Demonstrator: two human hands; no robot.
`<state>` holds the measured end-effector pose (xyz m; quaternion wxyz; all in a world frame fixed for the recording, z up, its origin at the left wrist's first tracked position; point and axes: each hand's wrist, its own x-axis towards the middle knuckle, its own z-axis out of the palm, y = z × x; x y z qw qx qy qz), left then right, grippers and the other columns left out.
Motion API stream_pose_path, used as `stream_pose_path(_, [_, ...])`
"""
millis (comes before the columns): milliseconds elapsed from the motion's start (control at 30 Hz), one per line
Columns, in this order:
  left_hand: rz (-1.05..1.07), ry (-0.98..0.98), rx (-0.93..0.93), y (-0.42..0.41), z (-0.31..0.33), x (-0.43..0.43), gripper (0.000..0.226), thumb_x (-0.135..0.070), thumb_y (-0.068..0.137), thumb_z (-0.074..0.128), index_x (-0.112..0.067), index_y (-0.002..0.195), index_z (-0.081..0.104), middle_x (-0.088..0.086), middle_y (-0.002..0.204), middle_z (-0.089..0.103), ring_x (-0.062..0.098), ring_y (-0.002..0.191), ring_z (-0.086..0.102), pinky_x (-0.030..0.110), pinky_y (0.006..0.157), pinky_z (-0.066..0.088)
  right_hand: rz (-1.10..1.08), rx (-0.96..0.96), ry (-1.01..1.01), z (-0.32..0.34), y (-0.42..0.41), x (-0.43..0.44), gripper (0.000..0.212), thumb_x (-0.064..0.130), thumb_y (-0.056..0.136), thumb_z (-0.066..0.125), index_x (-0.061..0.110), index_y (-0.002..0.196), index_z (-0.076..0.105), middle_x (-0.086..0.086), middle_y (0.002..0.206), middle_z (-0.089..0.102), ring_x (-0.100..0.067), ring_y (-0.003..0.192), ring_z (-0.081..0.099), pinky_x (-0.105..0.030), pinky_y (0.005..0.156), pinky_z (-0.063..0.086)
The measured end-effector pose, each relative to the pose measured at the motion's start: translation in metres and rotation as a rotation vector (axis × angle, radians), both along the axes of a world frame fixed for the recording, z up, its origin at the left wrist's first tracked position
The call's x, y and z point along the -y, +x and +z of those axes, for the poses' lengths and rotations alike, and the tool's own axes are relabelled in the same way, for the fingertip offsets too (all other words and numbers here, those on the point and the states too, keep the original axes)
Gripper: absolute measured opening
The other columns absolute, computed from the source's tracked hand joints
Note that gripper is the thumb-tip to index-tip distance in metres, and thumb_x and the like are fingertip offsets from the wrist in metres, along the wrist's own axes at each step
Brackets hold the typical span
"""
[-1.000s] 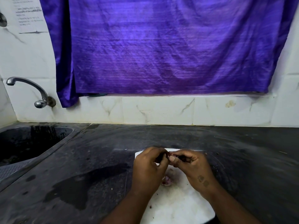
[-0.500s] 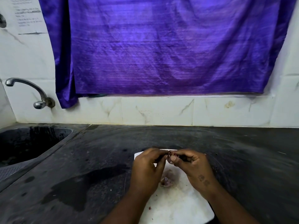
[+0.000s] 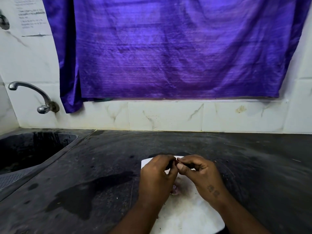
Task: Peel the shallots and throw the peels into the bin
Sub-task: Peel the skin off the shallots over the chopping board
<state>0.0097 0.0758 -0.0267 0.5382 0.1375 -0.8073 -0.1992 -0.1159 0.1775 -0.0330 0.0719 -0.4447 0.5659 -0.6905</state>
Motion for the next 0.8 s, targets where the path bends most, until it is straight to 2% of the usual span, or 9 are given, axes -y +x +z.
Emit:
stream_pose_path(100, [-0.020,0.047,-0.049,-0.001,0.001,0.000,0.018,-0.006,0.080,0.078,-0.021,0.089,0.078,-0.013,0.084,0.075,0.000,0.076,0.071,0.027,0.067,0.061,0.012,-0.001,0.005,0.001,0.001,-0.001,0.015,0.000,0.080,0.079,0.006,0.094,0.081,-0.009,0.096,0.076,-0.012,0.090,0.074,-0.020,0.075,0.059])
stream_pose_path(233, [-0.131,0.231,-0.120,-0.001,0.002,0.002,0.027,0.005,0.081,0.078,-0.021,0.087,0.081,-0.016,0.081,0.076,0.001,0.079,0.073,0.013,0.068,0.056,0.030,0.032,-0.004,0.003,0.001,-0.003,0.017,0.001,0.081,0.079,0.007,0.096,0.081,-0.008,0.100,0.078,-0.016,0.094,0.075,-0.027,0.081,0.061])
stream_pose_path(333, [-0.228,0.317,-0.102,-0.001,0.003,0.005,0.020,-0.001,0.083,0.081,-0.019,0.091,0.083,-0.015,0.089,0.078,0.004,0.086,0.075,0.012,0.070,0.055,0.018,0.047,-0.015,0.003,-0.001,-0.003,0.018,0.002,0.080,0.081,0.008,0.096,0.082,-0.006,0.100,0.079,-0.016,0.095,0.076,-0.025,0.081,0.061])
stream_pose_path(433, [-0.232,0.301,-0.083,-0.001,0.002,0.009,0.020,-0.003,0.083,0.082,-0.020,0.093,0.083,-0.016,0.091,0.079,0.005,0.089,0.075,0.016,0.074,0.057,0.014,0.041,-0.007,0.003,-0.002,-0.003,0.019,0.003,0.079,0.081,0.010,0.096,0.082,-0.005,0.101,0.079,-0.018,0.096,0.076,-0.028,0.081,0.062])
stream_pose_path(567, [-0.214,0.236,-0.081,0.000,0.002,0.012,0.020,0.000,0.084,0.079,-0.019,0.092,0.083,-0.014,0.088,0.079,0.005,0.087,0.075,0.014,0.074,0.055,0.048,0.050,0.026,0.002,-0.003,-0.004,0.019,0.014,0.080,0.081,0.014,0.099,0.082,-0.006,0.103,0.079,-0.024,0.098,0.076,-0.042,0.086,0.063])
stream_pose_path(667, [-0.184,0.143,-0.051,0.003,0.004,0.009,0.019,-0.004,0.087,0.078,-0.020,0.096,0.082,-0.016,0.092,0.077,0.001,0.088,0.073,0.010,0.072,0.053,0.047,0.046,0.034,0.003,-0.003,-0.004,0.018,0.012,0.080,0.081,0.015,0.098,0.082,-0.005,0.102,0.079,-0.022,0.097,0.076,-0.040,0.086,0.062])
stream_pose_path(800, [-0.114,0.033,-0.028,0.003,0.002,0.006,0.016,-0.008,0.087,0.077,-0.022,0.095,0.078,-0.014,0.090,0.074,0.000,0.083,0.071,0.018,0.071,0.059,0.036,0.055,0.019,0.003,0.000,-0.004,0.018,0.014,0.076,0.082,0.013,0.094,0.082,-0.007,0.099,0.077,-0.023,0.094,0.075,-0.043,0.084,0.063])
